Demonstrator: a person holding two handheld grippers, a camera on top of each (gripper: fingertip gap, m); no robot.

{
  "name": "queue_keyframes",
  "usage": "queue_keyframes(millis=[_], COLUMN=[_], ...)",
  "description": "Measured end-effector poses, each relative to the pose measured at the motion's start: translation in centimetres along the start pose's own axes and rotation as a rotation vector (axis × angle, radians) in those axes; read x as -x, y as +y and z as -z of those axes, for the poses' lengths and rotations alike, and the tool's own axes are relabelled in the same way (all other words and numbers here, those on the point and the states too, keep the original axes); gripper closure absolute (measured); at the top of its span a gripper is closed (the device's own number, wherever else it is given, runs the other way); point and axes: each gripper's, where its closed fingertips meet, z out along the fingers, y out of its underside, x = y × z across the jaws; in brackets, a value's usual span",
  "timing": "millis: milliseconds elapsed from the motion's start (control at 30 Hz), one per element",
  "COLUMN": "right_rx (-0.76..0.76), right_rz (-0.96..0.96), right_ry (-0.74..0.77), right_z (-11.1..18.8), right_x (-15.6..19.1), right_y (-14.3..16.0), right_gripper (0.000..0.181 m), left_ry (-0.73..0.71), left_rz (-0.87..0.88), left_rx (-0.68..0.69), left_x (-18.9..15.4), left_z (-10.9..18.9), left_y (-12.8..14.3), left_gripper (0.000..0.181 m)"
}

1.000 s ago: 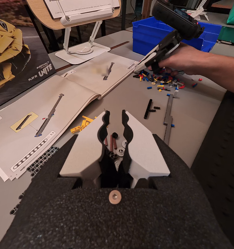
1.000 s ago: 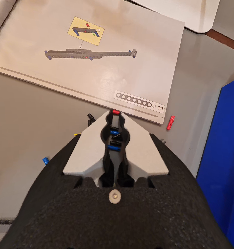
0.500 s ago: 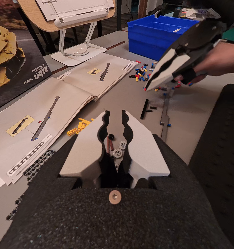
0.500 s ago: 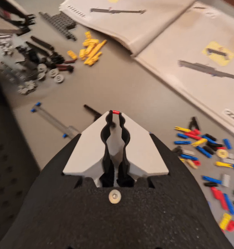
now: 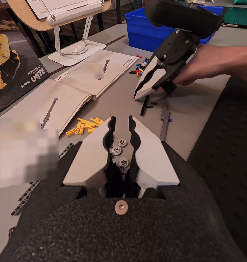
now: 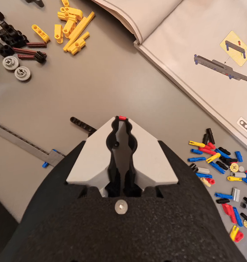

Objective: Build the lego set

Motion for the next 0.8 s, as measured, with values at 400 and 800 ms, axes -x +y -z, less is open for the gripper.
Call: queue_keyframes(millis=[400,800], right_rx=[-0.079,-0.411], right_rz=[-0.064,-0.250], right_ry=[-0.028,0.071], right_z=[1.7,4.8], right_x=[0.0,-0.7], right_y=[-0.6,-2.1], right_gripper=[0.162,0.157], left_ry=[0.002,-0.011], left_rz=[0.012,0.118], left_rx=[0.037,0.124], left_x=[-0.6,-0.2], left_z=[0.3,-0.2], left_y=[1.1,2.3], left_gripper=[0.164,0.164])
